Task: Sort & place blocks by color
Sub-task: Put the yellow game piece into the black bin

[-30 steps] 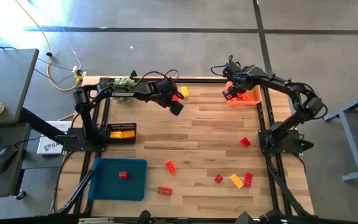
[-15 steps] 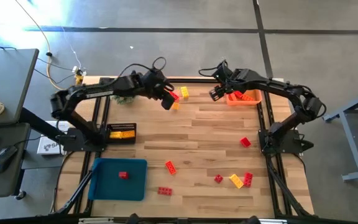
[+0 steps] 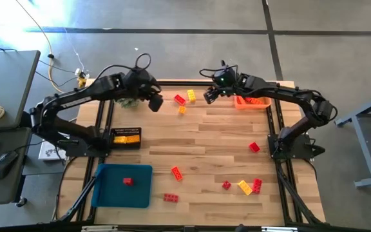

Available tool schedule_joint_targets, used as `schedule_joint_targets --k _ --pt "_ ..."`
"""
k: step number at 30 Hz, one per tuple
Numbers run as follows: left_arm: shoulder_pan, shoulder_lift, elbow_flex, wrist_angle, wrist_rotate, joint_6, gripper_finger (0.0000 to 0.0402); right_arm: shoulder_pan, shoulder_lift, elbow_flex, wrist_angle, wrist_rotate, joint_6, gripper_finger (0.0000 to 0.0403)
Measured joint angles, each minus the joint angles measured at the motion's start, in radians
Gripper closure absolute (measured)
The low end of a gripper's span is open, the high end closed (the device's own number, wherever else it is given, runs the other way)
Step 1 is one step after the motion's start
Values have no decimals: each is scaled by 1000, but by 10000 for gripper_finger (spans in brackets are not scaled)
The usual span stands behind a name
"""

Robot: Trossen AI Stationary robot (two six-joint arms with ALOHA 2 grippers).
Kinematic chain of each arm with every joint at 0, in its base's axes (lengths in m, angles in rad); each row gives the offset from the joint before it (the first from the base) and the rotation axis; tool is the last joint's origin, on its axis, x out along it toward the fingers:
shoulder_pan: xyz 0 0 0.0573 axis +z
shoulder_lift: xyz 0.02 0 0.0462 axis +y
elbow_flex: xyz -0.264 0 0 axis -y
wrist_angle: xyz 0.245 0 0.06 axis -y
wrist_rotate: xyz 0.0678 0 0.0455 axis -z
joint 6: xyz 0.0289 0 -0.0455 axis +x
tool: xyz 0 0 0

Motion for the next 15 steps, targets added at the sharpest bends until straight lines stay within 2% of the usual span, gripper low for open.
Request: schedule_joint_targets --k 6,15 --pt "0 -46 0 -131 -91 2 202 27 0 0 200 -52 -6 199" --pt "0 -51 0 -276 -95 -15 202 87 13 1 513 -53 -133 199"
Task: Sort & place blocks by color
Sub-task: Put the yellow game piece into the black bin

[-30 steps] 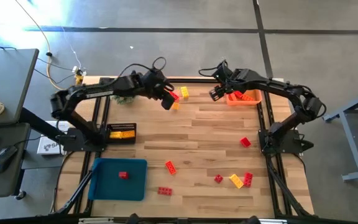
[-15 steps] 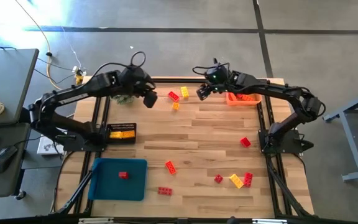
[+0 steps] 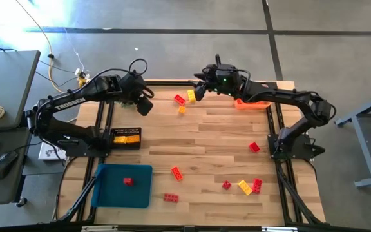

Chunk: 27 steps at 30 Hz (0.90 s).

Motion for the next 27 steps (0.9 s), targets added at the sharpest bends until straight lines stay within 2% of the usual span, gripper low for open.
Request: schedule_joint_targets --k 7,27 --pt "0 0 0 0 0 17 202 19 36 0 134 -11 -53 199" --pt "0 1 0 1 3 17 202 10 273 1 82 -132 -22 199"
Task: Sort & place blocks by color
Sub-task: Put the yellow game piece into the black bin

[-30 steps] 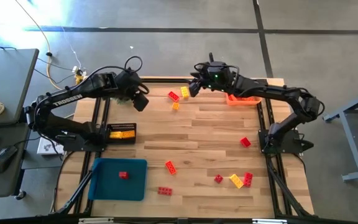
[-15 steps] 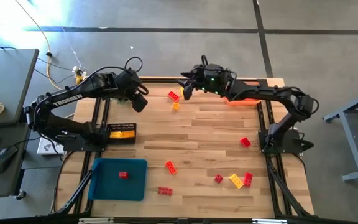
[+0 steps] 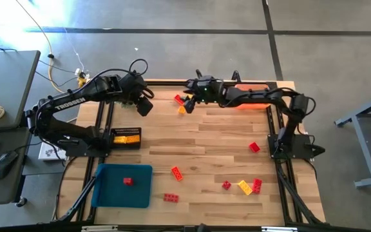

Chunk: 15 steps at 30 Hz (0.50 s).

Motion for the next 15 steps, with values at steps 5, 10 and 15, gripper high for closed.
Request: schedule_joint_targets --k 5,10,15 --pt "0 0 0 0 -1 0 202 -9 65 123 -194 2 -22 199" --pt "0 0 0 0 -1 0 202 -13 133 264 -329 -29 -39 199" --pt "0 0 0 0 -3 0 202 -11 200 357 -452 -37 -52 199"
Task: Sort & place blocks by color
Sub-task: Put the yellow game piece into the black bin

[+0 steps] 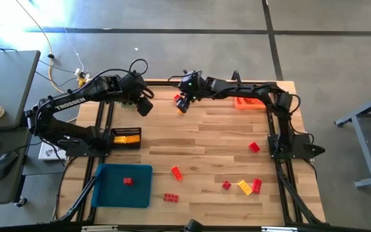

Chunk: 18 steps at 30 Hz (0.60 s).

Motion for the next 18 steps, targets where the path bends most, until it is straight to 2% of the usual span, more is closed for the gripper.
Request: schedule_joint_targets --k 7,18 --pt "0 0 0 0 0 0 202 0 77 63 -103 -13 -12 199" --pt "0 0 0 0 -4 0 202 4 93 67 -138 -7 -44 199"
